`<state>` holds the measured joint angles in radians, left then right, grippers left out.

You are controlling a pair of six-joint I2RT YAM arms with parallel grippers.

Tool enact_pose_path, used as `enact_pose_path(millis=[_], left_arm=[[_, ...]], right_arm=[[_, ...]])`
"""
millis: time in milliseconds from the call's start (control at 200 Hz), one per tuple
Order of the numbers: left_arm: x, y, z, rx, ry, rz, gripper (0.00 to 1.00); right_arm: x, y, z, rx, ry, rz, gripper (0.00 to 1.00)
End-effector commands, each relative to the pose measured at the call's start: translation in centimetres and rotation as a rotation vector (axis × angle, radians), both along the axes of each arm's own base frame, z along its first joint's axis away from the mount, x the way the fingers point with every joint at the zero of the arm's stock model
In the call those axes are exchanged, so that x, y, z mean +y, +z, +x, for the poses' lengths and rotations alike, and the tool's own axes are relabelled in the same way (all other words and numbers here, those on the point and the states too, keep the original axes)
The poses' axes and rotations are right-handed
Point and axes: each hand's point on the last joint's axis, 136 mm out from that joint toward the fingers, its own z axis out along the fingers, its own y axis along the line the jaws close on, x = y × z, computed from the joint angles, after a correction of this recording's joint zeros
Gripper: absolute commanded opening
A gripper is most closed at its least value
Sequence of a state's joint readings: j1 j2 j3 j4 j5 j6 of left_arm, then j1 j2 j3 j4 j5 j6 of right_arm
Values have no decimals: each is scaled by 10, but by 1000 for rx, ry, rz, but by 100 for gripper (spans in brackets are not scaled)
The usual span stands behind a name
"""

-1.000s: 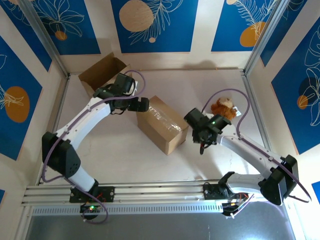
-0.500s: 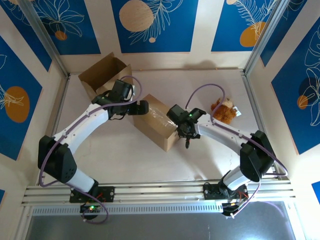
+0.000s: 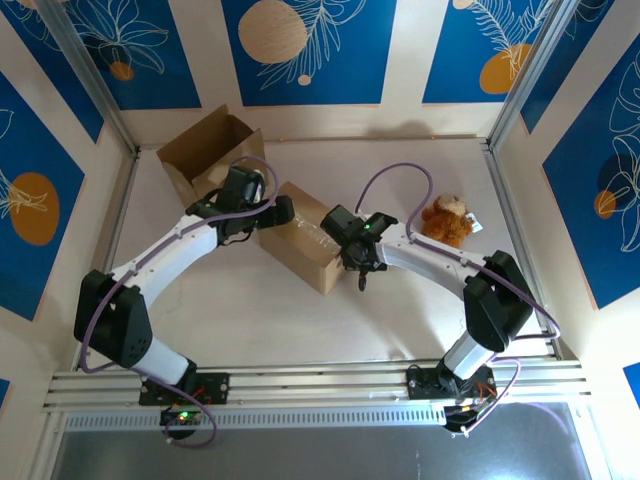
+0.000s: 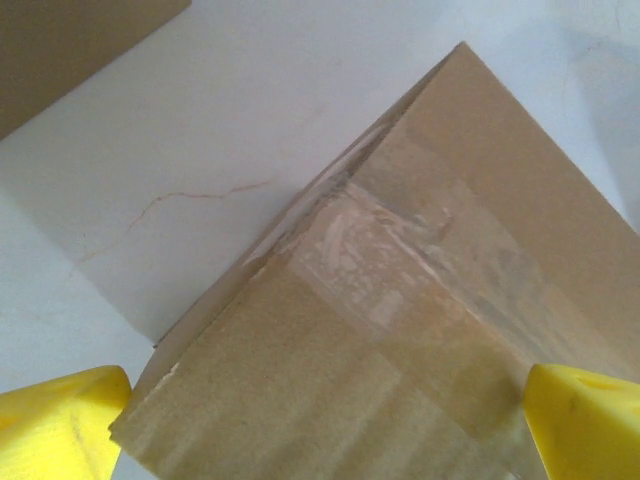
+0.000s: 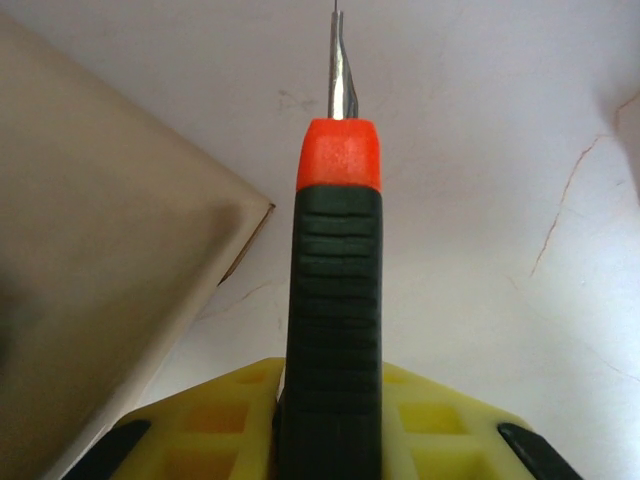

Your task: Unpack the express box

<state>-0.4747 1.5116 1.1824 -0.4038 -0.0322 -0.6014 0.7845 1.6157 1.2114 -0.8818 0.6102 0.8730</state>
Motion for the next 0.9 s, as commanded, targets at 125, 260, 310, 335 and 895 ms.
enact_pose_path(millis=[125, 260, 310, 335, 895], left_arm=[[-4, 13, 27, -145, 39, -55, 100], [0, 15, 32, -176, 44, -25, 100], [2, 15, 33, -178, 48, -12, 100], [3, 15, 32, -180, 53, -4, 100], [23, 31, 44, -179, 58, 121, 100]], right_arm=[[16, 2, -1, -4, 3, 53, 0], [13, -1, -6, 7, -2, 52, 0], [11, -1, -8, 8, -4, 52, 0], [10, -2, -9, 10, -6, 50, 0], [-32, 7, 9, 8, -74, 98, 0]])
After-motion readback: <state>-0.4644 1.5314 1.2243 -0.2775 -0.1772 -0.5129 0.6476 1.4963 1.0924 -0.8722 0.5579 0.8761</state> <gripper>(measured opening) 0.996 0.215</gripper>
